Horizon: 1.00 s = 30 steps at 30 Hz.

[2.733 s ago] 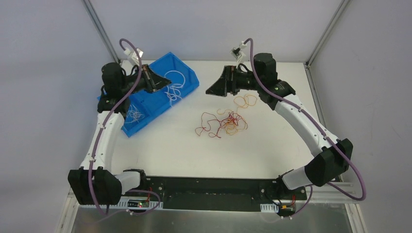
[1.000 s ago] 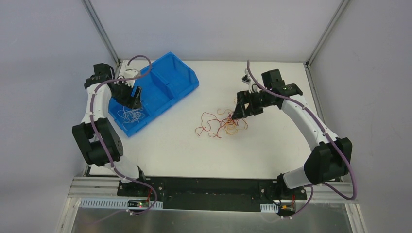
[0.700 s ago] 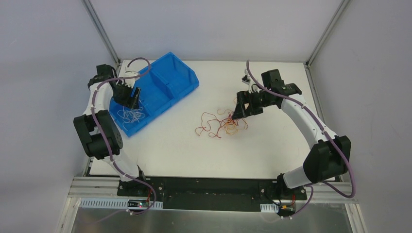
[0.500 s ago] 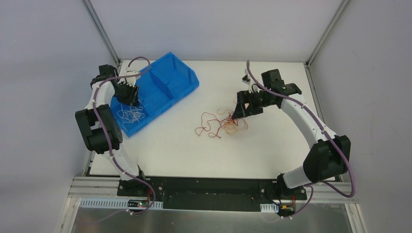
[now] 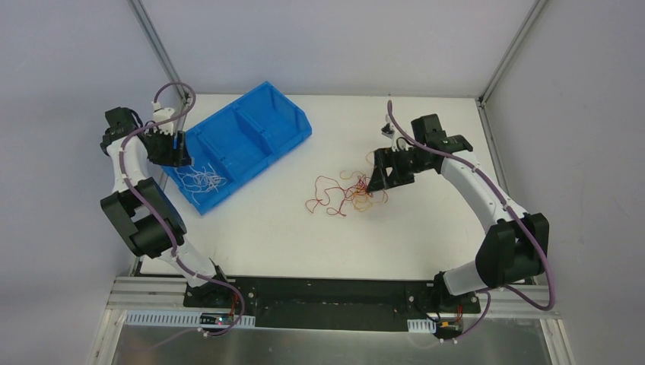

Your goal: Untangle the cables

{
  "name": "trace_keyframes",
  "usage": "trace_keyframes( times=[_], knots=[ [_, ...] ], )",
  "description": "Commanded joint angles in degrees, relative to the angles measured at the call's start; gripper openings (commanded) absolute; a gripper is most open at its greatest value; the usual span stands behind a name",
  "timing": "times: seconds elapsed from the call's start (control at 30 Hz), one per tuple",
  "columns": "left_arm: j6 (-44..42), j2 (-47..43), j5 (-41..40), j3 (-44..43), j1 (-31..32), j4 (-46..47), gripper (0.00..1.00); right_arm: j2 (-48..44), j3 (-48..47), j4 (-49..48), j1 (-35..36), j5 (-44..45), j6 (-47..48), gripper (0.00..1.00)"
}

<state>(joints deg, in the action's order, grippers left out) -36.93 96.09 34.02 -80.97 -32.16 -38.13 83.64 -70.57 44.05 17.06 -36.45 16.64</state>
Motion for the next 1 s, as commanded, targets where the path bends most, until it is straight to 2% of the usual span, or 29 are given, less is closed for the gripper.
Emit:
trace_keyframes(
  times=[0.0,0.03,0.13,0.27,0.37,0.47,0.57,0.7,0.83,0.97],
  knots=[
    [1.57,1.16,1.87,-1.32,1.46,-3.6,0.88,-0.33,-0.59,0.19,-0.22,0.76,1.4,0.81],
    [2.06,0.57,2.49,-1.64,1.57,-3.88,0.93,-0.21,-0.81,0.31,-0.22,1.63,1.8,0.81],
    [0.68,-3.09,2.65,-2.52,3.77,-5.03,0.94,0.66,-0.8,0.55,-0.22,4.85,2.66,0.78],
    [1.02,-8.7,3.91,-2.76,11.05,-7.14,0.98,4.86,-0.76,-0.49,0.22,9.38,2.34,0.72],
    [4.58,-10.99,7.26,-1.53,20.54,-7.31,0.99,9.3,-1.84,-2.01,0.46,11.45,1.17,0.7],
    [10.26,-9.54,10.46,0.07,32.22,-6.45,0.99,12.96,-3.11,-4.65,0.48,12.1,-1.17,0.69],
    [16.89,-5.88,8.97,3.52,43.56,0.27,0.99,18.16,-5.07,-6.55,0.61,12.53,-4.35,0.67],
    [24.68,-0.16,5.32,6.36,53.89,12.62,0.98,23.3,-6.45,-9.57,0.83,14.12,-7.85,0.63],
    [32.25,5.73,5.01,5.24,56.19,22.35,0.9,25.12,-5.71,-10.65,0.79,12.94,-7.67,0.41],
    [36.73,11.21,5.65,0.43,56.16,24.16,0.82,24.17,-2.36,-8.98,0.92,6.18,-4.35,0.01]
  ],
)
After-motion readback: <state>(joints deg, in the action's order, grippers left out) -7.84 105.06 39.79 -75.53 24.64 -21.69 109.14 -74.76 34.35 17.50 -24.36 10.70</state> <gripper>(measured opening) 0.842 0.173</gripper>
